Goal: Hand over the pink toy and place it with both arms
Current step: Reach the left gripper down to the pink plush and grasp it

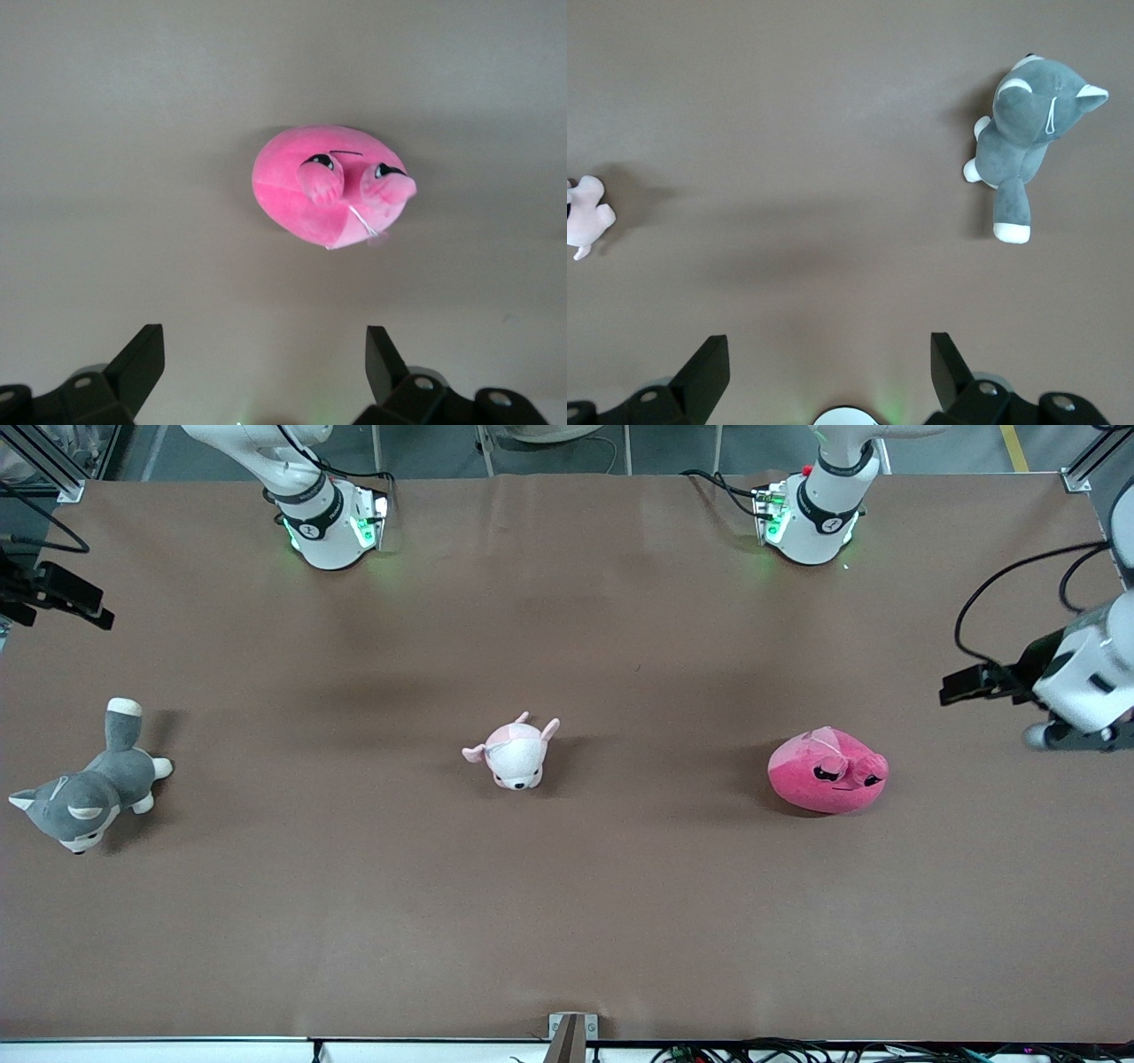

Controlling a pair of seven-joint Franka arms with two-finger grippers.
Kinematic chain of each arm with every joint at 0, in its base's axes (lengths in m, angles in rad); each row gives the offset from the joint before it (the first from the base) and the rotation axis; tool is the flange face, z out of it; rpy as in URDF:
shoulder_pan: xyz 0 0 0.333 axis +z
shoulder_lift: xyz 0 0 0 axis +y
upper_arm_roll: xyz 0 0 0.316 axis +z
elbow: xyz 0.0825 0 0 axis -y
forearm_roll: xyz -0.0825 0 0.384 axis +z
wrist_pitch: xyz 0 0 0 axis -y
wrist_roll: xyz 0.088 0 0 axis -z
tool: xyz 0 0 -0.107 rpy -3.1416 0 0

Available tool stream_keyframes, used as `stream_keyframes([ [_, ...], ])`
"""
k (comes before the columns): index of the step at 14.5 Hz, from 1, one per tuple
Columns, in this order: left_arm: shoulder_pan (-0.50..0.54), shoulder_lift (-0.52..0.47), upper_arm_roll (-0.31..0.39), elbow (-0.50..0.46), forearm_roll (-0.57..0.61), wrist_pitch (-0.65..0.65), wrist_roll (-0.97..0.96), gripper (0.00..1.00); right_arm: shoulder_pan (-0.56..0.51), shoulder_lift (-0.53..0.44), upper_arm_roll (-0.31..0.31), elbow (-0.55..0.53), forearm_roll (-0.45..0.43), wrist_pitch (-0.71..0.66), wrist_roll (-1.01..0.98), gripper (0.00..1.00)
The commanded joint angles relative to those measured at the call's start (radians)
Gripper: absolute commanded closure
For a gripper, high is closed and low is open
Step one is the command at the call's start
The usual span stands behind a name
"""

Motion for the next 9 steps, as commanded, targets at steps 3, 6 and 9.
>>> stream_keyframes([
  [3, -0.014, 0.062, -0.009, -0.086, 0.002, 0.153, -0.069, 0.0, -0.017, 0.158, -0.001, 0.019, -0.02, 0.074, -0.008, 0.0],
  [6, -0.024, 0.108, -0.013, -0.098, -0.014, 0.183, -0.104, 0.0, -0.021, 0.175, -0.001, 0.026, -0.022, 0.081, -0.005, 0.0],
  [9, -0.024, 0.136, -0.015, -0.14, -0.034, 0.258, -0.106, 0.0, -0.016, 0.175, -0.001, 0.021, -0.02, 0.078, 0.006, 0.0],
])
